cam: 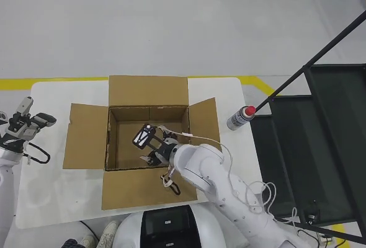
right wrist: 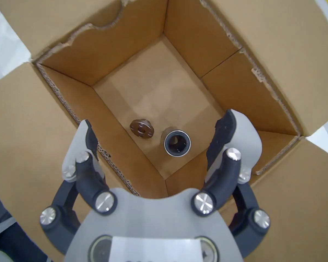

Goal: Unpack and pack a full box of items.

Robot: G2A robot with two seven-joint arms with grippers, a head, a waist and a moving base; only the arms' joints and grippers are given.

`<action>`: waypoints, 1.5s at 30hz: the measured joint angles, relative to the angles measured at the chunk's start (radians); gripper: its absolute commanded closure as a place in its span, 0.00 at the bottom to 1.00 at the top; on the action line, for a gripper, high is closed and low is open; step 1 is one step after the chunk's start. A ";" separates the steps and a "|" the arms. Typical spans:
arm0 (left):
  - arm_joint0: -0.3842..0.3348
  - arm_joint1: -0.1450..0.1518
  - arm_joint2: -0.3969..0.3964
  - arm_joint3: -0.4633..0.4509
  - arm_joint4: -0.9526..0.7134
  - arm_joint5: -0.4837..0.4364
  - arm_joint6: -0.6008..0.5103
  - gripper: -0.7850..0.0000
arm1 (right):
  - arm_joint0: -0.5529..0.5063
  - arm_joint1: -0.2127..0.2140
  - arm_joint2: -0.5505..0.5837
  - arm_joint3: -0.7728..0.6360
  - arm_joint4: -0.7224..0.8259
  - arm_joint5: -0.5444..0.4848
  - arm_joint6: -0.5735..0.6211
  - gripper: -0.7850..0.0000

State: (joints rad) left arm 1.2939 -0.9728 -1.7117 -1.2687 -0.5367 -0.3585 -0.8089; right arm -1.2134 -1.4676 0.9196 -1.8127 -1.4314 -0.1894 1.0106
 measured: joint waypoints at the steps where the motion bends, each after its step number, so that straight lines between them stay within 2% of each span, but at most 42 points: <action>1: 0.000 0.000 0.000 0.000 0.000 0.000 0.000 0.00 | 0.017 -0.003 -0.006 0.023 0.001 0.014 0.025 0.00; 5: 0.000 0.000 0.000 0.000 0.000 0.000 0.000 0.00 | 0.072 -0.015 -0.021 0.107 0.015 0.066 0.111 0.00; 13: 0.000 0.000 0.000 0.000 0.000 0.000 0.000 0.00 | 0.149 -0.027 -0.024 0.246 0.052 0.094 0.225 0.00; 23: 0.000 0.000 0.000 0.000 0.000 0.000 0.000 0.00 | 0.235 -0.052 -0.057 0.431 0.147 0.086 0.224 0.00; 30: 0.000 0.000 0.000 0.000 0.000 0.000 0.000 0.00 | 0.271 -0.068 -0.086 0.507 0.184 0.100 0.206 0.00; 31: 0.000 0.000 0.000 0.000 0.000 0.000 0.000 0.00 | 0.276 -0.070 -0.090 0.520 0.188 0.101 0.204 0.10; 32: 0.000 0.000 0.000 0.000 0.000 0.000 0.000 0.00 | 0.283 -0.073 -0.095 0.535 0.194 0.102 0.202 0.53; 33: 0.000 0.000 0.000 0.000 0.000 0.000 0.000 0.00 | 0.288 -0.075 -0.099 0.546 0.198 0.103 0.201 0.82; 34: 0.000 0.000 0.000 0.000 0.000 0.000 0.000 0.00 | 0.293 -0.077 -0.102 0.557 0.202 0.105 0.200 1.00; 40: 0.000 0.000 0.000 0.000 0.000 0.000 0.000 0.00 | 0.313 -0.083 -0.108 0.589 0.205 0.116 0.205 1.00; 45: 0.000 0.000 0.000 0.000 0.000 0.000 0.000 0.00 | 0.303 -0.078 -0.100 0.541 0.177 0.126 0.226 1.00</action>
State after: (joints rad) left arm 1.2939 -0.9728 -1.7117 -1.2687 -0.5367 -0.3585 -0.8089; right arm -0.9105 -1.5453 0.8199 -1.2718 -1.2544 -0.0638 1.2369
